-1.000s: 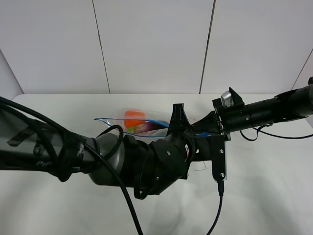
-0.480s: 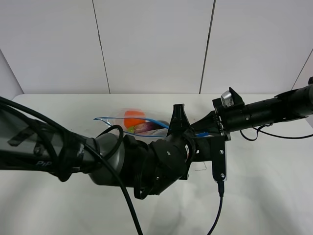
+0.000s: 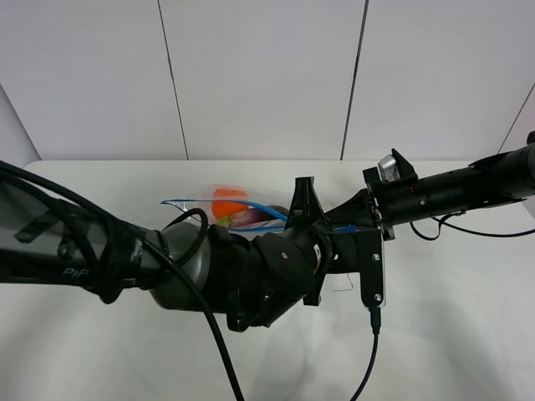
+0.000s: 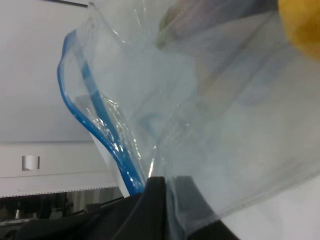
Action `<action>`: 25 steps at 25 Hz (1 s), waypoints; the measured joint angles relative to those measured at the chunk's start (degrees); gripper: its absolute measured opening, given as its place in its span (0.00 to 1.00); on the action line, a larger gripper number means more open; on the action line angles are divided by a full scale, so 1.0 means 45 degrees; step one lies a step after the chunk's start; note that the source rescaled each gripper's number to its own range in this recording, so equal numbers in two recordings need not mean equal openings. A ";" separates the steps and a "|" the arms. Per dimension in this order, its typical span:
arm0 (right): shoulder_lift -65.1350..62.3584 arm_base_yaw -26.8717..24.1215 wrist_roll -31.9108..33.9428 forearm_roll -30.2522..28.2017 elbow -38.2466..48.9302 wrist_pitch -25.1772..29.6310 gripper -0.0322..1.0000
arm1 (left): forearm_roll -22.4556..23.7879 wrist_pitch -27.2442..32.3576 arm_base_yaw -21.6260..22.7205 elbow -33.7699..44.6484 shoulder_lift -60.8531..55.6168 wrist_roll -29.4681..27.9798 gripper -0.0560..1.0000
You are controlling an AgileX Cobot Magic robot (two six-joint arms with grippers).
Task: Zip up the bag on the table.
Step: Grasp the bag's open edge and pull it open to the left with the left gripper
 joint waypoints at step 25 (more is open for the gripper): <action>0.0000 0.0039 0.0000 0.0038 0.0000 0.0000 0.03 | -0.2367 0.1849 0.0000 -0.0081 0.0000 0.3314 0.05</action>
